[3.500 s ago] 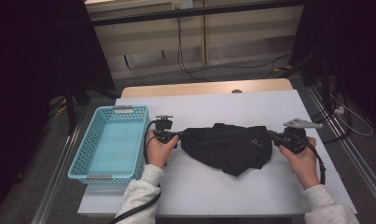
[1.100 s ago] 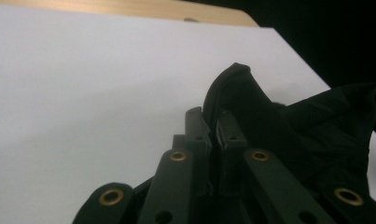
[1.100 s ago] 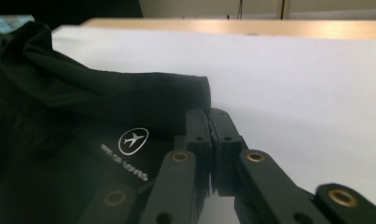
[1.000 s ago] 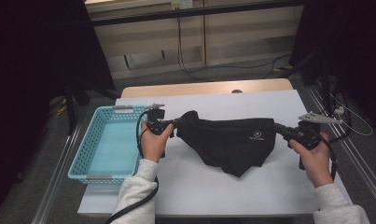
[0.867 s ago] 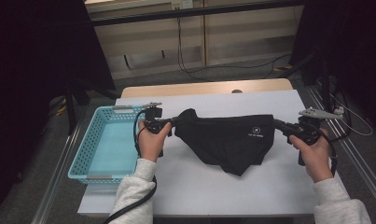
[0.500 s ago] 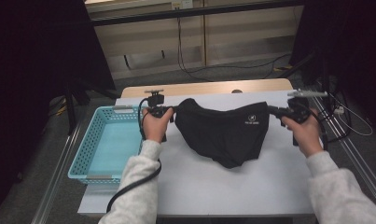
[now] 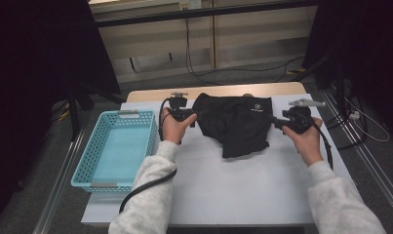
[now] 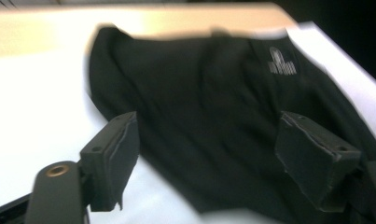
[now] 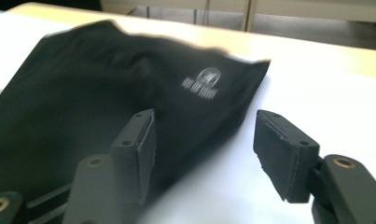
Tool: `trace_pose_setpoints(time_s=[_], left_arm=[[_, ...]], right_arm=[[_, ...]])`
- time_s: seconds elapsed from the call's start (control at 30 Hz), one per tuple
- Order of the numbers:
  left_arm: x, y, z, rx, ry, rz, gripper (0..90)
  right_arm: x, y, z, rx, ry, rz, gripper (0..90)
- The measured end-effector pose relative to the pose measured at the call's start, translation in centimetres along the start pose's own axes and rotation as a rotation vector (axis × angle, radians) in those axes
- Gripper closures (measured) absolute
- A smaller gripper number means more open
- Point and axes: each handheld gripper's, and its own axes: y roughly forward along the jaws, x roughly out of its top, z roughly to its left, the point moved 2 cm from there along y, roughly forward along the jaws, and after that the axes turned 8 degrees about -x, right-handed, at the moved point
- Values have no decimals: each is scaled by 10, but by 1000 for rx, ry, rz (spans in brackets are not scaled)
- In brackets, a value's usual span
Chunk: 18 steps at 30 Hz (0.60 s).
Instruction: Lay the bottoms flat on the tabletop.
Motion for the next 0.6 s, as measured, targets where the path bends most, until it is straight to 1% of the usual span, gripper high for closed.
trace_pose_setpoints(time_s=[0.07,0.1,0.13,0.17,0.2,0.23,0.3,0.33,0.37,0.4,0.43,0.47,0.5,0.53,0.57,0.6], left_arm=[[-12,-5,-8,3,27,8,206],[-17,-8,-11,-10,37,13,192],[-21,-10,-15,-15,43,8,192],[-26,-12,-18,-13,56,12,189],[-30,-14,-21,-20,60,22,184],[-34,-15,-23,-31,59,26,178],[-43,-17,-25,-26,78,44,178],[-47,-18,-26,-22,76,39,177],[-50,-18,-26,-21,82,42,176],[-53,-19,-26,-23,86,43,176],[-55,-19,-25,-18,78,34,175],[-57,-19,-24,-15,90,56,174],[-58,-18,-24,-15,89,58,172],[-58,-19,-23,-9,88,56,171],[-59,-19,-23,-5,87,46,168],[-60,-20,-24,-5,96,54,167]], right_arm=[[-13,-16,8,30,-20,-6,376],[-19,-23,14,45,-41,-2,368],[-23,-30,19,45,-68,-10,366],[-27,-38,24,58,-78,-15,360],[-31,-44,28,90,-67,-15,360],[-34,-49,33,107,-73,-8,354],[-40,-57,43,109,-124,1,344],[-42,-59,47,120,-130,-3,346],[-45,-60,50,135,-133,2,348],[-48,-61,54,139,-129,8,346],[-49,-61,56,142,-127,8,346],[-51,-59,60,156,-130,13,351],[-51,-57,64,171,-140,23,352],[-52,-56,68,171,-151,29,364],[-52,-54,73,181,-165,35,393],[-52,-53,77,199,-177,31,405]])
